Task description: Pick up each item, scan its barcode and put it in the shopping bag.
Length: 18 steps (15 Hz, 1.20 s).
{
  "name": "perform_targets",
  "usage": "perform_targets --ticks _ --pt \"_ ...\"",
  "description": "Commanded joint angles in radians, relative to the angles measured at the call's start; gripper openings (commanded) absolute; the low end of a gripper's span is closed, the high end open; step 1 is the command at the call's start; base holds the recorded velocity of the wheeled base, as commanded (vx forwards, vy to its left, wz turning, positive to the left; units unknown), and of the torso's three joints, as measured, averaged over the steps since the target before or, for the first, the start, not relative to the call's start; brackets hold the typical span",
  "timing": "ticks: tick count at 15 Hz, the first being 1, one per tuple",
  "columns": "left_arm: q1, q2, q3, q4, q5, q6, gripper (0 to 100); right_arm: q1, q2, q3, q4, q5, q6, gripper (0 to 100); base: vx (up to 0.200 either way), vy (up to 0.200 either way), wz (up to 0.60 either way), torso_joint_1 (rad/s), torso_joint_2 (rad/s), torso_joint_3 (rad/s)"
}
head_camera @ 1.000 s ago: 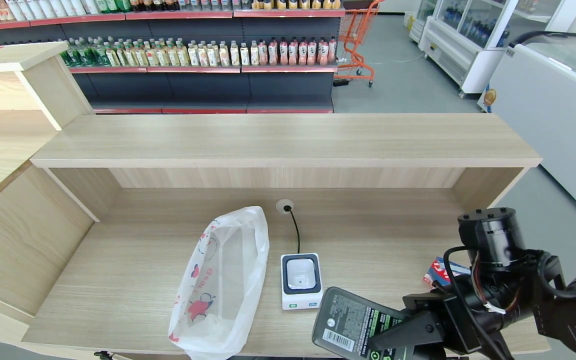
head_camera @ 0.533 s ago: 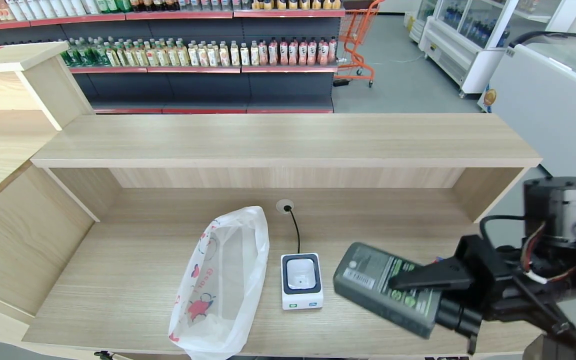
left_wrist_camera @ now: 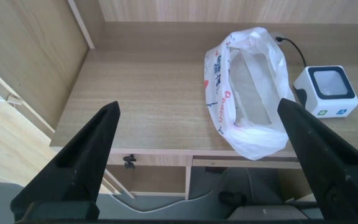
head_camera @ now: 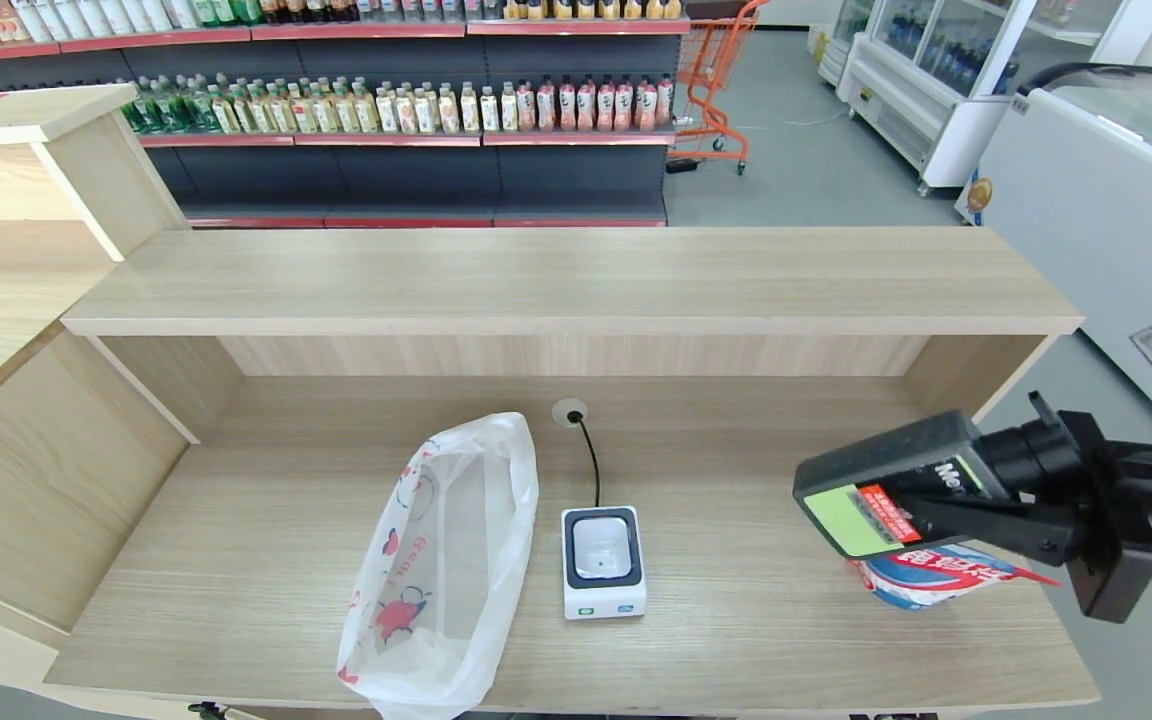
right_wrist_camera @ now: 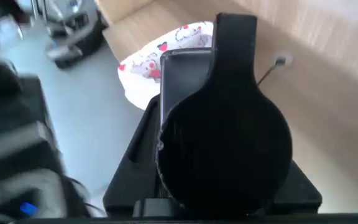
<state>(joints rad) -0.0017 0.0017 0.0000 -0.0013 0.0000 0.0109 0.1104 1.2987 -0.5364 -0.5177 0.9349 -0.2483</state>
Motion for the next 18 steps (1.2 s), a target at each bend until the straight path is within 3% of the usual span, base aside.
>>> perform_targets --ticks 1,6,13,16,18 --pt "0.0 0.0 0.0 0.0 0.0 0.0 100 -0.031 0.082 0.006 0.007 -0.137 0.445 0 0.0 0.0 0.0 0.0 0.0 0.0" --pt "0.0 0.0 0.0 0.0 0.0 0.0 100 0.012 0.203 0.01 0.007 -0.136 0.566 0 0.0 0.0 0.0 0.0 0.0 0.0" --pt "0.0 0.0 0.0 0.0 0.0 0.0 100 0.015 0.244 -0.019 0.004 -0.137 0.566 0 0.0 0.0 0.0 0.0 0.0 0.0" --pt "0.0 0.0 0.0 0.0 0.0 0.0 100 0.02 0.251 -0.013 0.007 -0.153 0.563 0 0.0 0.2 0.0 0.004 0.0 0.004" --pt "0.0 0.0 0.0 0.0 0.0 0.0 100 0.08 0.238 -0.011 0.005 -0.251 0.554 0 0.0 0.2 0.0 0.007 0.0 0.0"
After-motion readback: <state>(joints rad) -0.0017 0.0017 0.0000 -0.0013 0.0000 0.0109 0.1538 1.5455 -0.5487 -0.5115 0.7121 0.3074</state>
